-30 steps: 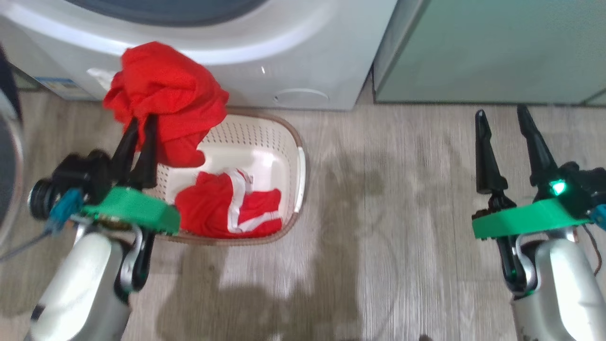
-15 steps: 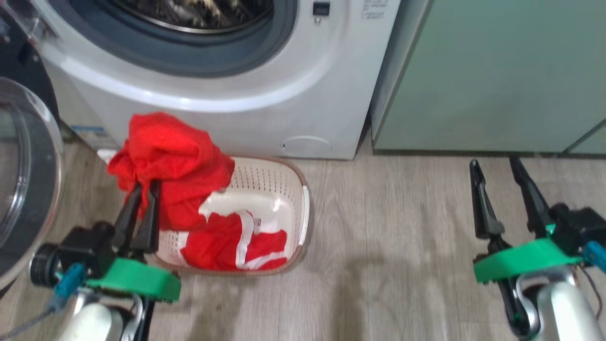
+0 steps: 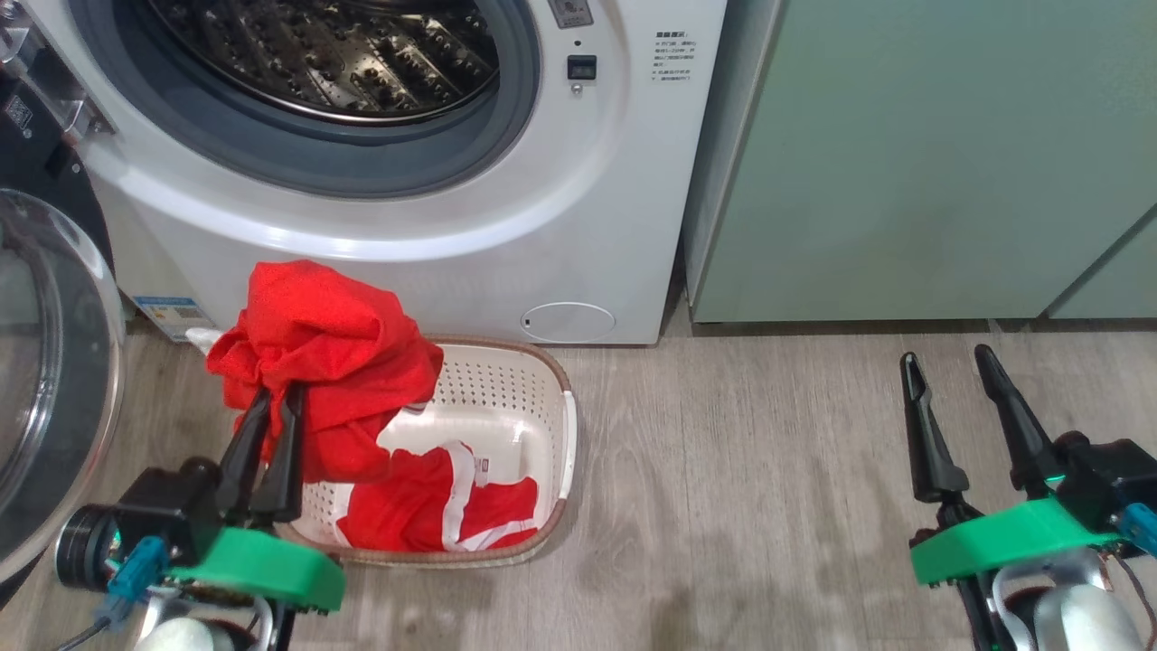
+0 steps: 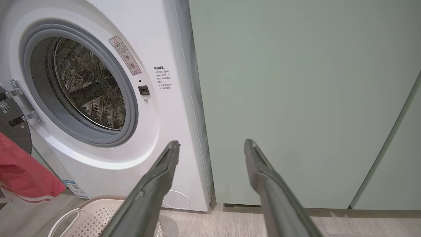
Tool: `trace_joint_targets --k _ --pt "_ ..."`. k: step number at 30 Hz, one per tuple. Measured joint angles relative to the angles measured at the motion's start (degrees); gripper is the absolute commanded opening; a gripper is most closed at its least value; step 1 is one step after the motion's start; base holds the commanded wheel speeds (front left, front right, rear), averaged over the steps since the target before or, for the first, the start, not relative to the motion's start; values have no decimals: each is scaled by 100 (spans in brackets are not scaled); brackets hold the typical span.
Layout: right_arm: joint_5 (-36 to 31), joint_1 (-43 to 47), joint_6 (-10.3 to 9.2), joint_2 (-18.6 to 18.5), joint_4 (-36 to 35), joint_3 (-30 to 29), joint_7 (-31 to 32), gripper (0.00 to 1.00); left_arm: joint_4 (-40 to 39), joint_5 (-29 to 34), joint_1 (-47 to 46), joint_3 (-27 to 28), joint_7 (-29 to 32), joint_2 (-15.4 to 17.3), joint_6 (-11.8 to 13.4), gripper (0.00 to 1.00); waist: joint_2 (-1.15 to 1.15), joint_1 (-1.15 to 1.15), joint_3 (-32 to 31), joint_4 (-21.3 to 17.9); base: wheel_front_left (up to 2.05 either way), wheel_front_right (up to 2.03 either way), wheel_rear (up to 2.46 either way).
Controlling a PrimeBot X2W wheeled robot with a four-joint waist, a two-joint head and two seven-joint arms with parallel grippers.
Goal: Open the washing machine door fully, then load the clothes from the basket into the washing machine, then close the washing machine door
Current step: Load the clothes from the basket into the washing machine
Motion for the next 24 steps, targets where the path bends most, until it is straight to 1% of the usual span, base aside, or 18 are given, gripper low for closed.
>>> trace_joint_targets --k 24 --pt "1 14 0 1 -59 -16 51 100 -22 0 -7 -31 9 32 48 0 0 0 38 22 0 0 0"
